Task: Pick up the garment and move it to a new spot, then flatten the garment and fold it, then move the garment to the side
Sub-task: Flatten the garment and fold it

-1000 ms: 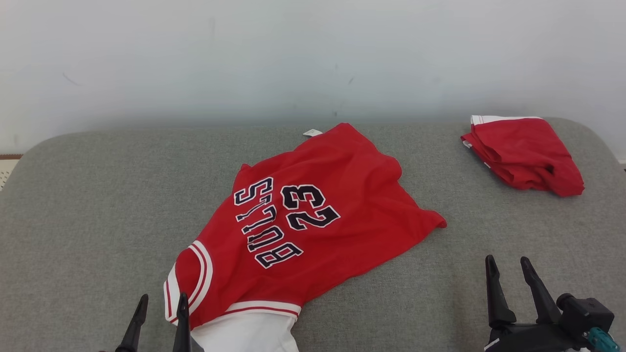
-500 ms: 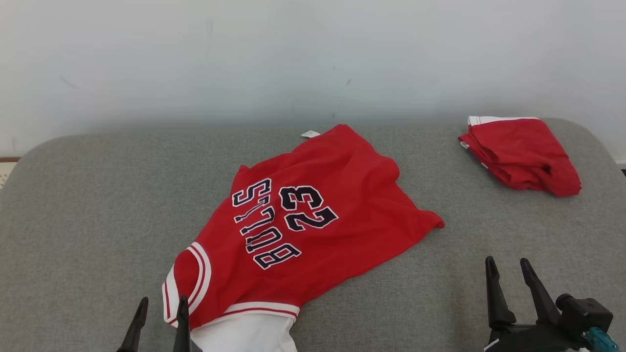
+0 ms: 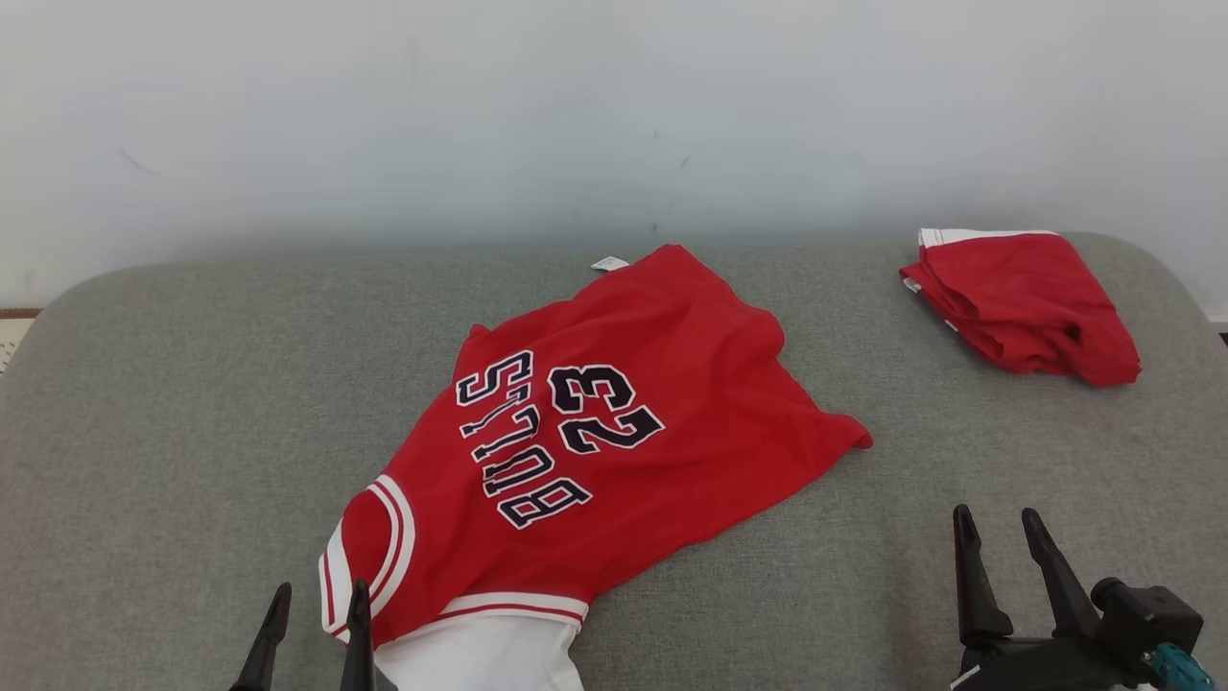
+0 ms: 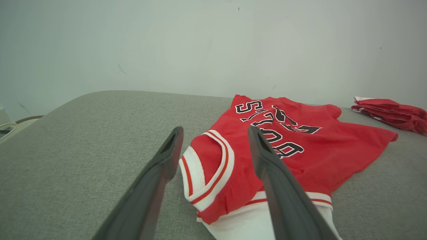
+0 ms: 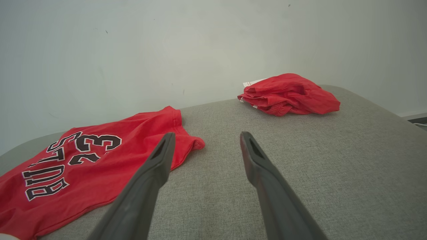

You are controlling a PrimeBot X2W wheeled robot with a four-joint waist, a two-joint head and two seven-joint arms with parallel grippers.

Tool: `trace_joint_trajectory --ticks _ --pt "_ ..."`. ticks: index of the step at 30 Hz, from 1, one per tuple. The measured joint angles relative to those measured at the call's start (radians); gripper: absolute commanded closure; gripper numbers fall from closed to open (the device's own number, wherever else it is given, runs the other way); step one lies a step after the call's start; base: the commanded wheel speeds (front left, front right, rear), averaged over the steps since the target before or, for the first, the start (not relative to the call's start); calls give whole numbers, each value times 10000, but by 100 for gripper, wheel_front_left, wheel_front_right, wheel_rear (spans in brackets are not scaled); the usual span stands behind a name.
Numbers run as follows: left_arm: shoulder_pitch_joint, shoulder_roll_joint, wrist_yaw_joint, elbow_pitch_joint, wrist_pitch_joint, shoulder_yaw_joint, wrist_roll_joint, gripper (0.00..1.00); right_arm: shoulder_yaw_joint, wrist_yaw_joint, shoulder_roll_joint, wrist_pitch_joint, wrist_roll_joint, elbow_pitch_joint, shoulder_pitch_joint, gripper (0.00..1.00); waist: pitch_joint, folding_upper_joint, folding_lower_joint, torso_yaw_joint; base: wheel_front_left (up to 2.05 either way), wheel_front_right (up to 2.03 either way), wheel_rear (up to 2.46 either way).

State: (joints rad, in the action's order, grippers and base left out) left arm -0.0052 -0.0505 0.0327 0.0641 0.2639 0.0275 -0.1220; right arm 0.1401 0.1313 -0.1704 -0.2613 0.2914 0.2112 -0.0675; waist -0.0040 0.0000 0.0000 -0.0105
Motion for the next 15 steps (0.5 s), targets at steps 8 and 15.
trace_joint_trajectory --ticks 8,15 --pt "4 -2 -2 -6 0 2 0 0 -17 0 17 0 -2 -2 4 0 22 0 0 9 0 0 0" --pt "-8 0 -56 77 0 150 -58 0 -100 0 38 0 -2 29 10 0 54 0 0 91 0 0 0"
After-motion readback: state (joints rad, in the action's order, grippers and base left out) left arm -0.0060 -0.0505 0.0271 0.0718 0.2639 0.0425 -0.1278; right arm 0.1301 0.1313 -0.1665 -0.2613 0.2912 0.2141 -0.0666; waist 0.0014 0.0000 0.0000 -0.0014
